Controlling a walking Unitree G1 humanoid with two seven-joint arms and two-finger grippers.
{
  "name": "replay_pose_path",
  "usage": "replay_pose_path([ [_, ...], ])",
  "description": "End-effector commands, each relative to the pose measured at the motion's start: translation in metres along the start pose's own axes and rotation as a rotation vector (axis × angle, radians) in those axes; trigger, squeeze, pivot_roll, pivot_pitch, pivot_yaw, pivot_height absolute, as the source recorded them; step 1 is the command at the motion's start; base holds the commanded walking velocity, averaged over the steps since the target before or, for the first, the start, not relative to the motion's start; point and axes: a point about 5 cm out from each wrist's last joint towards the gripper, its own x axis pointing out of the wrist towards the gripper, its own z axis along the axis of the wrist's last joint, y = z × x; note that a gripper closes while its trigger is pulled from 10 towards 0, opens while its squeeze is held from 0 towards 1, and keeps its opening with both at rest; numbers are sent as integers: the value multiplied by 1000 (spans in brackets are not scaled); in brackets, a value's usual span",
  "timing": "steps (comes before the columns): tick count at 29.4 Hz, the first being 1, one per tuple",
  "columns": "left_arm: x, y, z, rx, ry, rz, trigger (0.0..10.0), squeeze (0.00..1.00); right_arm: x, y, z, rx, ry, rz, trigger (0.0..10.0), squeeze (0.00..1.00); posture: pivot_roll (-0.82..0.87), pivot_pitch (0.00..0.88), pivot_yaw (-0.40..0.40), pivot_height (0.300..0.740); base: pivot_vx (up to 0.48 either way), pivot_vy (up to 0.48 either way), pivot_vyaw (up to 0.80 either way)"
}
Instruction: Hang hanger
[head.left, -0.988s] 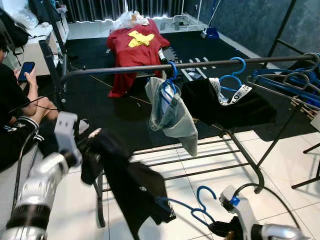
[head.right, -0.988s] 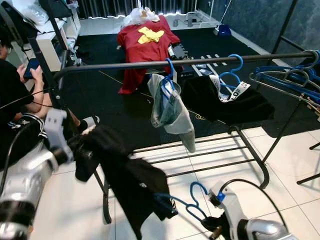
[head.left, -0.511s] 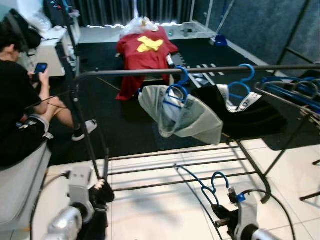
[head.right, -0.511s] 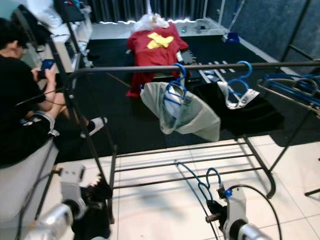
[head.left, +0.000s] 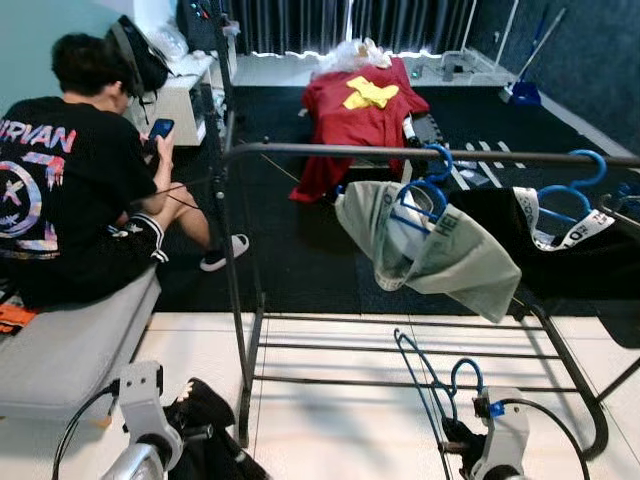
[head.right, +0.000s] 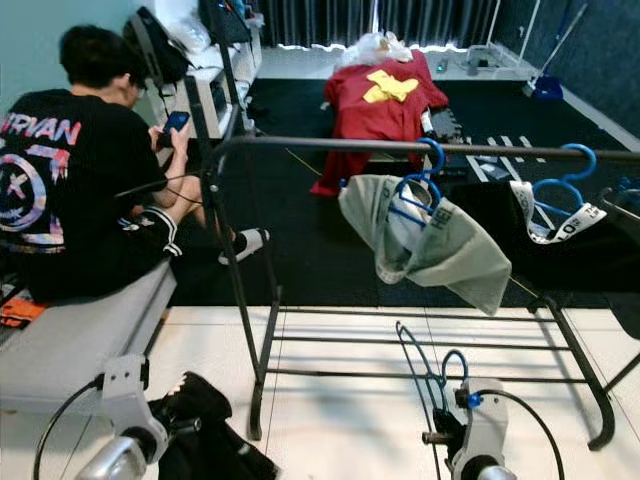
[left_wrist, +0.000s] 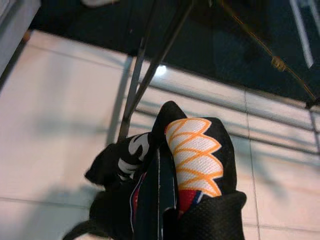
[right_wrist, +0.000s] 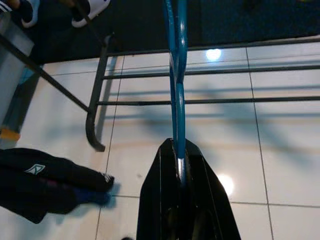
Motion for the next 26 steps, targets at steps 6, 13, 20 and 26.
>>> replay_pose_path([
  [6, 12, 0, 5, 0, -15, 19, 10000, 0, -19, -57, -20, 58, 38, -179, 10000, 0, -43, 0, -41, 740, 0, 0, 756],
  [13, 30, -2, 23, 69, -11, -35, 10000, 0, 3, -52, -11, 66, 37, -228, 10000, 0, -69, 0, -17, 740, 0, 0, 756],
  [20, 31, -1, 23, 99, 1, -83, 10000, 0, 8, -47, -12, 87, 32, -254, 10000, 0, -65, 0, -5, 740, 0, 0, 759],
  [26, 28, 7, 20, 89, 7, -61, 10000, 0, 8, -43, -16, 89, 31, -246, 10000, 0, -43, 0, -14, 740, 0, 0, 756],
])
